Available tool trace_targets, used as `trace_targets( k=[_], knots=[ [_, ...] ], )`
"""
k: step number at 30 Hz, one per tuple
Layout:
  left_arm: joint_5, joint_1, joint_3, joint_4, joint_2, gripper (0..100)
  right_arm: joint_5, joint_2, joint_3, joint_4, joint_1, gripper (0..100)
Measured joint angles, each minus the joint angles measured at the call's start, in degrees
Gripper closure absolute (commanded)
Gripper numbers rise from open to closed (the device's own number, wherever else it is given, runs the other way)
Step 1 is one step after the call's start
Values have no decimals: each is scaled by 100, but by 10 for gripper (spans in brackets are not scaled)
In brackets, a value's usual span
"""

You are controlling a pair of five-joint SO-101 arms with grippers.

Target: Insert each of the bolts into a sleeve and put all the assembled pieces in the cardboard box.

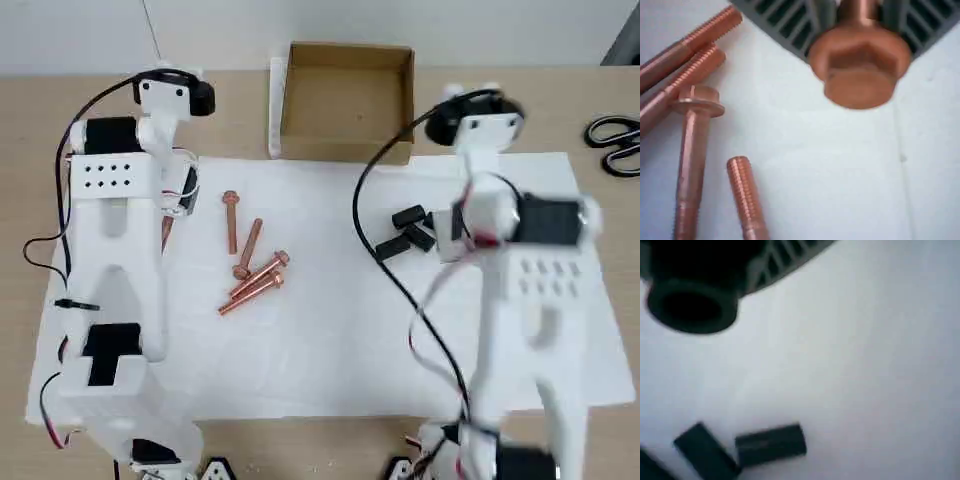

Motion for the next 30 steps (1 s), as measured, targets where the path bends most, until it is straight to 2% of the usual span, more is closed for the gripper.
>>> trace_targets(
  k=[4, 13, 18, 24, 30],
  knots=[
    [9, 79, 0, 26, -404, 994, 0, -1116, 501, -563, -26, 995],
    [0, 976, 563, -123, -1468, 994, 9, -2558, 3007, -2145, -9, 995],
    [782, 1178, 563, -545, -1538, 994, 9, -3411, 4062, -3323, -176, 995],
    [1626, 1626, 563, -967, -1591, 994, 9, -4466, 5451, -4448, -1029, 993],
    [2426, 2127, 563, -1284, -1916, 994, 9, -5846, 6963, -4993, -1574, 994]
  ],
)
